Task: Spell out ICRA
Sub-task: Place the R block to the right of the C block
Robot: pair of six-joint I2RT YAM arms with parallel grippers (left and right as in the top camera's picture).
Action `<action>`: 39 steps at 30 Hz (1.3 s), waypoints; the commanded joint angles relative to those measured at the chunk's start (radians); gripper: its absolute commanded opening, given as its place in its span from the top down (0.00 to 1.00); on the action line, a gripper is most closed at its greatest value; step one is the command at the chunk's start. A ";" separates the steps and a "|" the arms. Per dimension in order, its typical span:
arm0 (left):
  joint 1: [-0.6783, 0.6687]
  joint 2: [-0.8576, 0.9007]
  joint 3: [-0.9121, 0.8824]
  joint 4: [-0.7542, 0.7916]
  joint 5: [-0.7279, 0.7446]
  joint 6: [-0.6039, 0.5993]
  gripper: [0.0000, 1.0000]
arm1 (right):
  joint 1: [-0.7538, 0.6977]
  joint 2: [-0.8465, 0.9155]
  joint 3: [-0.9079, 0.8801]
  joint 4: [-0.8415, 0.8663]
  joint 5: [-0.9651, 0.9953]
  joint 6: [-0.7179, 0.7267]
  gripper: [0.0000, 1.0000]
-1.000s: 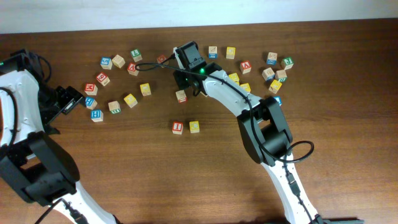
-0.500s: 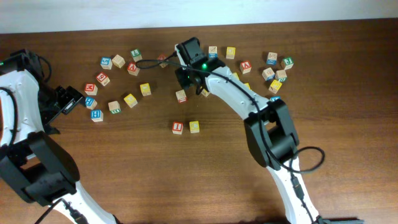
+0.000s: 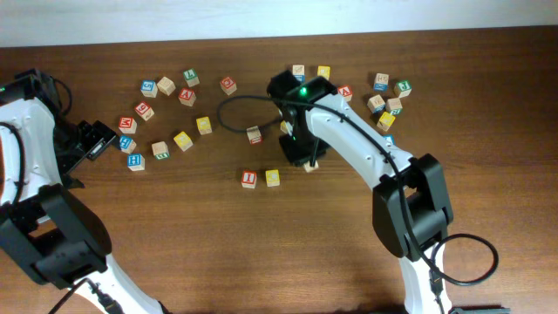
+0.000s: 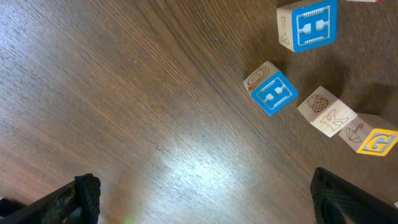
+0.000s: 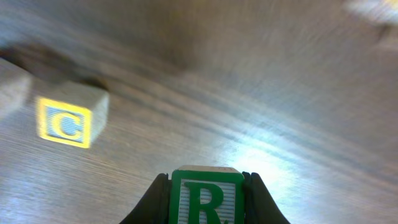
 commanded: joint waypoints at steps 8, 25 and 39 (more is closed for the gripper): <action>0.003 -0.026 0.010 0.000 -0.003 -0.009 0.01 | 0.006 -0.013 -0.149 0.202 -0.090 0.184 0.84; 0.003 -0.026 0.010 0.000 -0.003 -0.009 0.01 | 0.006 -0.014 -0.196 0.253 -0.206 0.253 0.62; 0.003 -0.026 0.010 0.000 -0.003 -0.009 0.01 | -0.237 -0.014 0.217 0.093 -0.156 0.135 0.30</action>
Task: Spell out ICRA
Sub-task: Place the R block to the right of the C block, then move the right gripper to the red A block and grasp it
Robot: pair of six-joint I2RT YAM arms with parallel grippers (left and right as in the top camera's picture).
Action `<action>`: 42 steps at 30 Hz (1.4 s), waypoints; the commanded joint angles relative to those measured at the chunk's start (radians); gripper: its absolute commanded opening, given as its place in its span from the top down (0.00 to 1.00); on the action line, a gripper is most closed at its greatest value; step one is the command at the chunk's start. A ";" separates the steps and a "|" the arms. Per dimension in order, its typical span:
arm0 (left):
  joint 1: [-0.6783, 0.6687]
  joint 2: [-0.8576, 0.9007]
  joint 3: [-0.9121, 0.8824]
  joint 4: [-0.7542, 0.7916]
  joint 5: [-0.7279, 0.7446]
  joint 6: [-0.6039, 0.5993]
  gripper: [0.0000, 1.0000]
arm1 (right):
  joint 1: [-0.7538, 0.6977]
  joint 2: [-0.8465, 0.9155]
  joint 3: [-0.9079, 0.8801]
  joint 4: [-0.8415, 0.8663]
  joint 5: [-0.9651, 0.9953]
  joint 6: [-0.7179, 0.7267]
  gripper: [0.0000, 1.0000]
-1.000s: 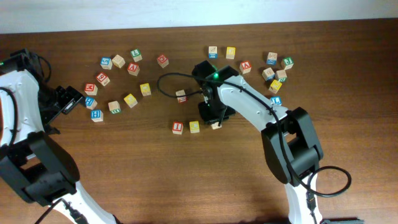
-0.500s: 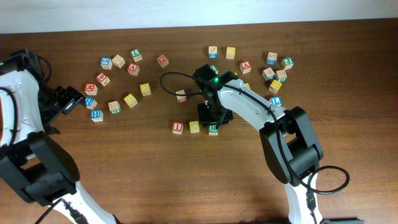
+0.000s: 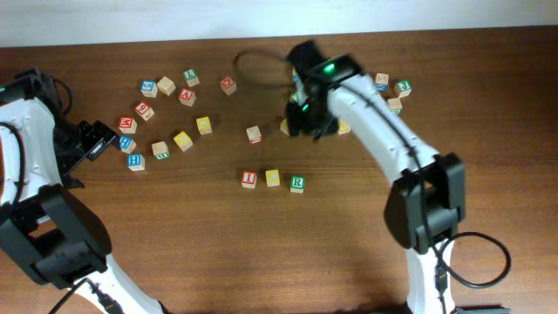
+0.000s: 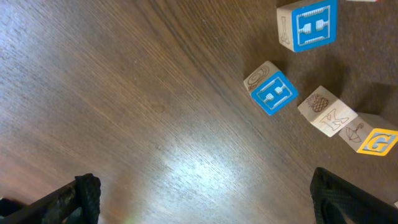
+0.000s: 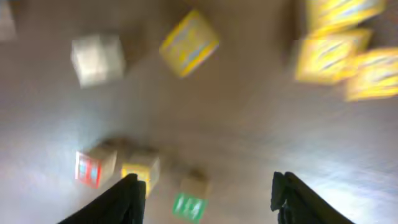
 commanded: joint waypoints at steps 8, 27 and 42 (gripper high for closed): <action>0.003 -0.026 0.010 -0.001 -0.004 -0.009 0.01 | -0.235 0.045 0.032 0.293 -0.013 -0.483 0.04; 0.003 -0.026 0.010 0.002 -0.004 -0.009 0.01 | -0.236 0.279 0.028 0.469 0.119 -0.483 0.58; 0.003 -0.026 0.010 0.002 -0.004 -0.009 0.01 | -0.236 0.280 -0.006 0.479 0.118 -0.479 0.53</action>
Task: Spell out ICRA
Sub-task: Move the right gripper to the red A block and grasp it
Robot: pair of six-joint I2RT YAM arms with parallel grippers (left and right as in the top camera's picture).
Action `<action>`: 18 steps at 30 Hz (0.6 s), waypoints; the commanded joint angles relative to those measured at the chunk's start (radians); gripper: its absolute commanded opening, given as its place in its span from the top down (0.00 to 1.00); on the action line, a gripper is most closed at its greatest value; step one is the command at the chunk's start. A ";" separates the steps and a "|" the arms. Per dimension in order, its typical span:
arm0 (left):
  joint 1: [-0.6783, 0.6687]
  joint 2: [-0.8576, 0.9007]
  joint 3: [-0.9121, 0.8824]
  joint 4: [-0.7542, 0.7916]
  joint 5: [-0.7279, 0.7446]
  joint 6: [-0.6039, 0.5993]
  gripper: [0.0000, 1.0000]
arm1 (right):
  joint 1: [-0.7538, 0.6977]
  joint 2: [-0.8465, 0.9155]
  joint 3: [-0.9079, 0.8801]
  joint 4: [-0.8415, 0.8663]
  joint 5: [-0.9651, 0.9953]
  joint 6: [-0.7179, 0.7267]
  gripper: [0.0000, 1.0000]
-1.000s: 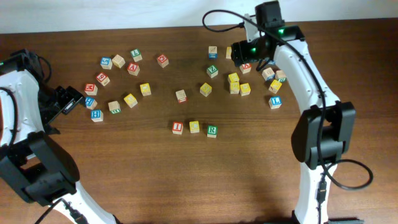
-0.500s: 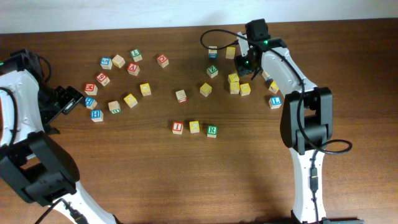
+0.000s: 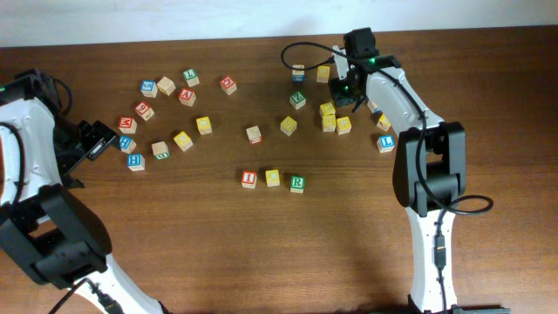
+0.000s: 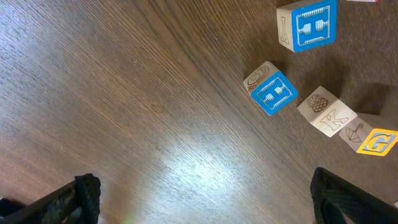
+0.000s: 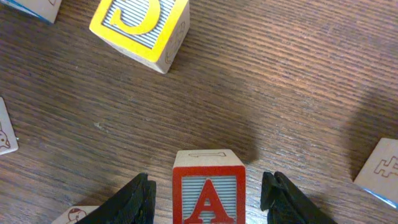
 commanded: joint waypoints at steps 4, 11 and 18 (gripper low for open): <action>0.003 -0.026 0.010 0.002 -0.004 -0.009 0.01 | -0.001 0.018 -0.010 0.003 0.004 0.006 0.59; 0.003 -0.026 0.010 0.002 -0.004 -0.009 0.02 | -0.001 0.019 -0.010 0.007 0.000 0.006 0.58; 0.003 -0.026 0.010 0.002 -0.004 -0.009 0.01 | -0.001 0.032 -0.010 0.010 -0.011 0.006 0.58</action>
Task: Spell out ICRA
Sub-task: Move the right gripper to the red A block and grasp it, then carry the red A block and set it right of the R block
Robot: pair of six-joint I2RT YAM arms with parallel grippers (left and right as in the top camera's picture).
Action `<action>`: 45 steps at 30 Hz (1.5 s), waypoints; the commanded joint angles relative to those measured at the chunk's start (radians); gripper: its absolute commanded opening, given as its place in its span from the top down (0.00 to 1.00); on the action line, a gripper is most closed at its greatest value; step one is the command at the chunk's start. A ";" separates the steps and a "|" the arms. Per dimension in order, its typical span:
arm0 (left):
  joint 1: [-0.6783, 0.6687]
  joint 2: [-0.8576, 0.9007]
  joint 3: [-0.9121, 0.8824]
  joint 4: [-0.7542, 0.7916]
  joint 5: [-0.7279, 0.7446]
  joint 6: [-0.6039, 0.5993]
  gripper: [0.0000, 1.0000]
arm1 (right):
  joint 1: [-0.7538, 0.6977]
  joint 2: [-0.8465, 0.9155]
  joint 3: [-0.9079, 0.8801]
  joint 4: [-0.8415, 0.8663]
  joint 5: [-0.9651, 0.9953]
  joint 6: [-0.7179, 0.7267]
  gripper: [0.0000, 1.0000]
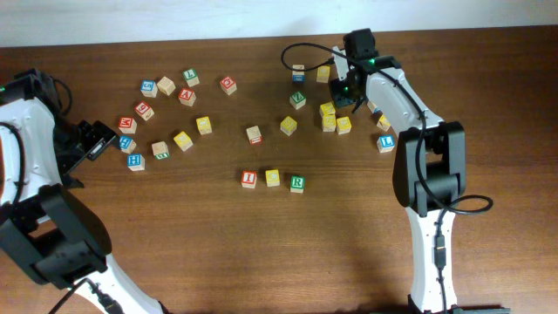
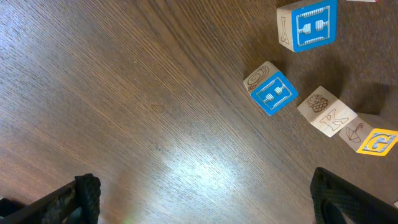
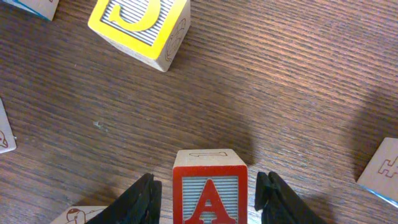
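Note:
Three blocks stand in a row mid-table: red I (image 1: 249,178), yellow C (image 1: 273,177) and green R (image 1: 297,183). At the back right my right gripper (image 1: 347,91) is down among scattered blocks. In the right wrist view the gripper (image 3: 209,202) is open, with a red A block (image 3: 209,190) standing between its fingers (image 3: 147,199) and a small gap on each side. My left gripper (image 1: 94,139) is open at the table's left edge, and the left wrist view shows nothing between the jaws of the gripper (image 2: 205,202).
Loose letter blocks lie scattered at the back left (image 1: 166,85) and around the right gripper (image 1: 328,115). A yellow block (image 3: 140,25) sits just beyond the A. Two blue blocks (image 2: 270,89) and a K block (image 2: 328,112) lie ahead of the left gripper.
The right gripper's fingers stand slightly nearer the sides of the red A block. The left arm and the row of blocks are unchanged.
First my right gripper held the green R low over the table just right of the yellow C. Then the R stood in the row beside I and C, and the gripper was open farther back. Later it sat open around the red A at the back right, as now.

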 commanded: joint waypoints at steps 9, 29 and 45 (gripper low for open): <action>0.003 -0.026 0.010 0.002 -0.004 -0.009 0.01 | -0.001 0.037 0.020 0.016 -0.012 0.007 0.74; 0.003 -0.026 0.010 0.002 -0.004 -0.009 0.01 | 0.001 -0.317 0.036 -0.553 -0.095 0.227 0.77; 0.003 -0.026 0.010 0.002 -0.004 -0.009 0.01 | 0.257 -0.312 -0.442 -0.313 -0.095 0.488 0.78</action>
